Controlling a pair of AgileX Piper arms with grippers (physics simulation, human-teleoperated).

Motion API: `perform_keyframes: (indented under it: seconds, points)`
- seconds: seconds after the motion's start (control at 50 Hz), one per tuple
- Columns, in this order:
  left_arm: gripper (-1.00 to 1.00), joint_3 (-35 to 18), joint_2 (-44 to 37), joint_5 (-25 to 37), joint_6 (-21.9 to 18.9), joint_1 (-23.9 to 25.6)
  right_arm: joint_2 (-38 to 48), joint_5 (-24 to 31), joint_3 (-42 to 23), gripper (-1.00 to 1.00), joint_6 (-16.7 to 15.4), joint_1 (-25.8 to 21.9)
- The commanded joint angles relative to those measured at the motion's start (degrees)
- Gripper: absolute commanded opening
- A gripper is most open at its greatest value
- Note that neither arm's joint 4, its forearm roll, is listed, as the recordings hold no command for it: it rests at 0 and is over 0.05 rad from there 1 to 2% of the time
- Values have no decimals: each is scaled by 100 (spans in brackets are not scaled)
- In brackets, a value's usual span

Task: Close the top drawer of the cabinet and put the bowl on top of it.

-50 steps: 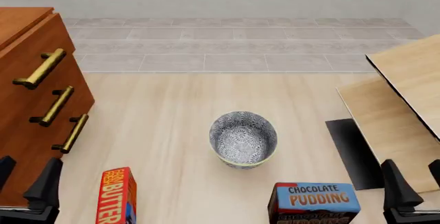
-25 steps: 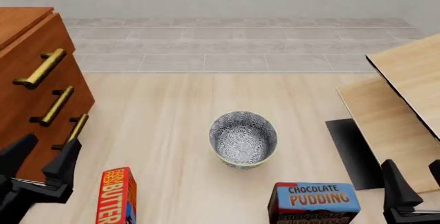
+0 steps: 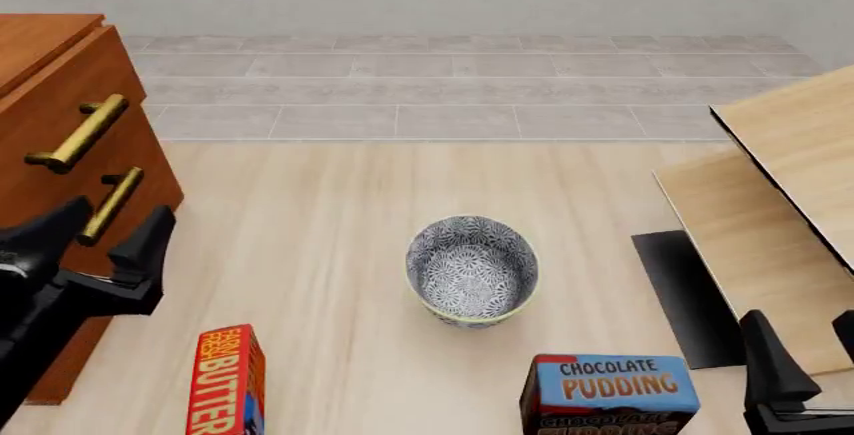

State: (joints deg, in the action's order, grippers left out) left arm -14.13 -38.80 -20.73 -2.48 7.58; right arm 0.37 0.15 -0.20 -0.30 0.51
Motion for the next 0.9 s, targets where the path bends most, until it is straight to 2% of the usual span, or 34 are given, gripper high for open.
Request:
perform_keyframes:
  seconds: [0.02, 0.22, 0.44, 0.9]
  points:
    - [100, -250, -800, -585, 7, -180, -12, 15, -8, 100, -6, 6]
    - [100, -610, -1479, -904, 146, -353, -19, 9, 4, 100, -16, 3]
    - [100, -932, -2390, -1473, 109, -602, -22, 23, -15, 100, -7, 13]
    - [100, -1474, -3655, -1971, 151, -1076, -27, 20, -15, 100, 12, 64]
